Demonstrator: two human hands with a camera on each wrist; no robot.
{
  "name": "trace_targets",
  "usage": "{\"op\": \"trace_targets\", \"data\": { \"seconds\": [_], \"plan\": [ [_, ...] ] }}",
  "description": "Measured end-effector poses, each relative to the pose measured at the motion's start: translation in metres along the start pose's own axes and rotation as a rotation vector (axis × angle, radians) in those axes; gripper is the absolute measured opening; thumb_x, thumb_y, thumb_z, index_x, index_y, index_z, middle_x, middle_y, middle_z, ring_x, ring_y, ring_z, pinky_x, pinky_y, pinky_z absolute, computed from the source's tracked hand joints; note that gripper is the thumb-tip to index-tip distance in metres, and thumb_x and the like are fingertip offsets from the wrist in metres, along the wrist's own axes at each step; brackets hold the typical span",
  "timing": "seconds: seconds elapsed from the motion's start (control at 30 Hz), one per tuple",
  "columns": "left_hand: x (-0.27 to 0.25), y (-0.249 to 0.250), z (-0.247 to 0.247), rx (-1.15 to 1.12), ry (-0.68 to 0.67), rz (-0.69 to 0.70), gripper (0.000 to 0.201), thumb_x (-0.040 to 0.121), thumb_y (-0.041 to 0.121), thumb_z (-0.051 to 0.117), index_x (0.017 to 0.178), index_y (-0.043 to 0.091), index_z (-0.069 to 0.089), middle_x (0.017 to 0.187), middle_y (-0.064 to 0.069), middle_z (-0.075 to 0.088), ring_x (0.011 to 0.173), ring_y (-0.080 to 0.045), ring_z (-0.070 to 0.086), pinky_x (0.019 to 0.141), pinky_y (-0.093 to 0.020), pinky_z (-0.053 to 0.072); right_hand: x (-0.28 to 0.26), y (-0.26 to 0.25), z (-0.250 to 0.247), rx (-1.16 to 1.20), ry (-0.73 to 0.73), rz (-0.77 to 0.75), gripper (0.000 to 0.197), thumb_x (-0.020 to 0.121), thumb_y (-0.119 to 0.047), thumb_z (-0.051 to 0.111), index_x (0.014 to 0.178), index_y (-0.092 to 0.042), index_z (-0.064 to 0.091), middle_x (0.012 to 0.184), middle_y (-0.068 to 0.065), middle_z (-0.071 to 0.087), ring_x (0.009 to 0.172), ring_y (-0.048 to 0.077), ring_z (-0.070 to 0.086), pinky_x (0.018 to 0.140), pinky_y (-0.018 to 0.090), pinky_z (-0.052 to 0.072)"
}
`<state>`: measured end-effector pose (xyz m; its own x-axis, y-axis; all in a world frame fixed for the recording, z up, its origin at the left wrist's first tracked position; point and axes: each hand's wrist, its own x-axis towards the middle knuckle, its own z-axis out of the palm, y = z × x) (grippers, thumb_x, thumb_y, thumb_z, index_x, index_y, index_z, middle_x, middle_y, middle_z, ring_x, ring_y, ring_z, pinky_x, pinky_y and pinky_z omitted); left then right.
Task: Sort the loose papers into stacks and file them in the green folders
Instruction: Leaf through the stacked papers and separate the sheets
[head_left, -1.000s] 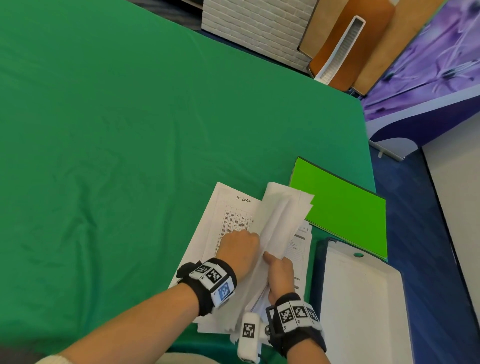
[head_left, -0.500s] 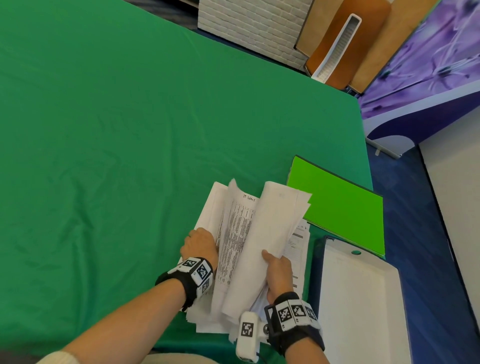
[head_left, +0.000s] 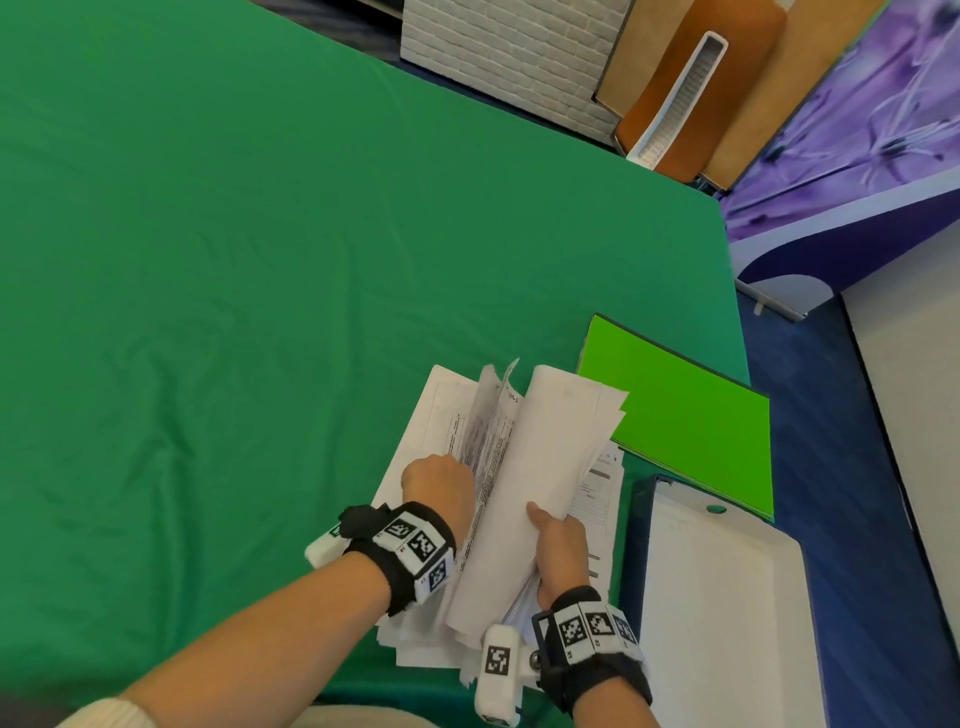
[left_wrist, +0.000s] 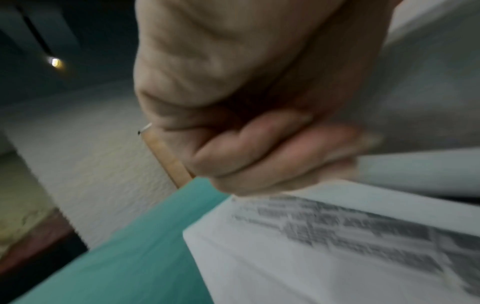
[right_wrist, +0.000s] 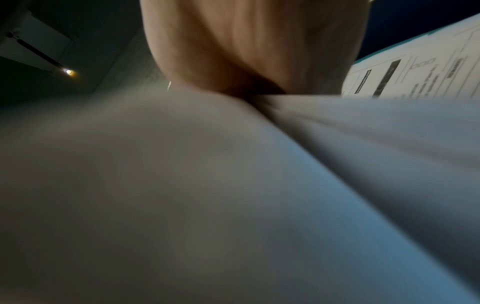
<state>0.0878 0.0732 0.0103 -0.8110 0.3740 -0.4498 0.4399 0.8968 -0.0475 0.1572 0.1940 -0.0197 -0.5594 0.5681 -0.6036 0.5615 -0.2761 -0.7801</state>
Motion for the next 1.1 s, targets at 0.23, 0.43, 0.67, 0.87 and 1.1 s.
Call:
{"op": "trace_targets", "data": {
  "seconds": [0.23, 0.43, 0.67, 0.87, 1.1],
  "plan": [
    [-0.007, 0.022, -0.017, -0.046, 0.078, 0.061, 0.020, 0.094, 0.003, 0.044, 0.082, 0.018, 0.053, 0.067, 0.002, 0.045, 0.053, -0.014, 0.042, 0.045, -0.024, 0.025, -0.007, -0.007, -0.003, 0.004, -0.014, 0.008, 0.014, 0.094, -0.008, 0.056, 0.105, -0.015, 0.051, 0.088, -0.003, 0.058, 0.082, 0.018, 0.057, 0.070, 0.031, 0.047],
    [-0.010, 0.023, -0.008, -0.090, 0.108, 0.081, 0.018, 0.095, 0.002, 0.046, 0.095, 0.016, 0.059, 0.096, -0.001, 0.065, 0.086, -0.018, 0.064, 0.055, -0.024, 0.035, -0.006, -0.005, -0.006, -0.002, -0.017, 0.013, 0.018, 0.094, -0.009, 0.056, 0.110, -0.016, 0.049, 0.090, -0.004, 0.058, 0.082, 0.016, 0.056, 0.065, 0.028, 0.045],
    [0.000, 0.008, 0.008, -0.176, 0.093, 0.015, 0.022, 0.098, 0.011, 0.045, 0.114, 0.010, 0.060, 0.119, -0.011, 0.051, 0.101, -0.025, 0.059, 0.074, -0.033, 0.047, -0.005, -0.003, -0.003, -0.003, -0.018, -0.001, 0.032, 0.093, -0.008, 0.058, 0.125, -0.008, 0.053, 0.114, 0.009, 0.061, 0.102, 0.028, 0.057, 0.091, 0.038, 0.047],
    [0.006, 0.007, 0.028, -0.576, 0.034, -0.002, 0.035, 0.101, 0.041, 0.040, 0.097, 0.017, 0.066, 0.144, -0.014, 0.038, 0.134, -0.034, 0.035, 0.109, -0.050, 0.032, -0.003, -0.003, -0.004, -0.010, -0.029, 0.008, 0.013, 0.092, -0.006, 0.058, 0.088, -0.019, 0.057, 0.091, 0.004, 0.064, 0.084, 0.022, 0.060, 0.068, 0.031, 0.048],
    [0.011, 0.010, 0.027, -1.221, 0.169, -0.092, 0.022, 0.102, 0.034, 0.038, 0.095, 0.014, 0.040, 0.089, -0.006, 0.055, 0.074, -0.020, 0.050, 0.064, -0.033, 0.042, 0.001, 0.001, -0.002, -0.013, 0.005, 0.015, 0.036, 0.091, -0.010, 0.060, 0.126, -0.005, 0.052, 0.124, 0.011, 0.059, 0.109, 0.030, 0.057, 0.099, 0.046, 0.046]
  ]
}}
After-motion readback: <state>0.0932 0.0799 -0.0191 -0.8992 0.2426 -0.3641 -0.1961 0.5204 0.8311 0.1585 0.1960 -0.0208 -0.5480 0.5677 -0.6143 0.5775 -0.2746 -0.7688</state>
